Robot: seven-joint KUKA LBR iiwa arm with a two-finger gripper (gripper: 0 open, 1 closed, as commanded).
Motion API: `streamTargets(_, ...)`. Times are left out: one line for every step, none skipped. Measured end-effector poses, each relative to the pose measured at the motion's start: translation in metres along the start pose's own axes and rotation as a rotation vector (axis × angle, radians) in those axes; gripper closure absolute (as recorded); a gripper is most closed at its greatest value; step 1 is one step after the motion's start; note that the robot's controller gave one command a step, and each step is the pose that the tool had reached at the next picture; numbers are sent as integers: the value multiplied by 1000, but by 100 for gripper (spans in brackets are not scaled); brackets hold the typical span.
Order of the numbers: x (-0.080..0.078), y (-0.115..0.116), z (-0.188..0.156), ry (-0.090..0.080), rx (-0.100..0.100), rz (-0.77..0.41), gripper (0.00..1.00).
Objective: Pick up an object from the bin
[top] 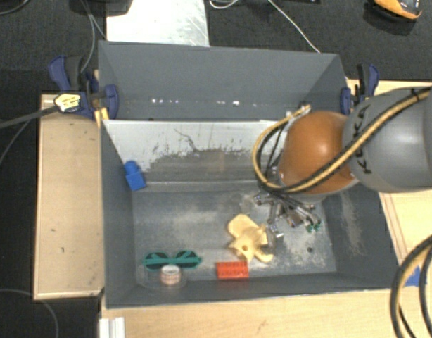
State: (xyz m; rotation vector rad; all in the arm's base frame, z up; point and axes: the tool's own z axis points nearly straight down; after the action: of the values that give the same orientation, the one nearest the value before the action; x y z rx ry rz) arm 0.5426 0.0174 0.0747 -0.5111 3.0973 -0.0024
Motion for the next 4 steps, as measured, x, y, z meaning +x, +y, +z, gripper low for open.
streamTargets(10, 1, 4, -1, -4, 59, 0)
streamTargets(5, 8, 4, -4, 0, 30, 0)
streamTargets(14, 15, 4, -2, -3, -74, 0)
streamTargets(15, 16, 4, -1, -2, -49, 0)
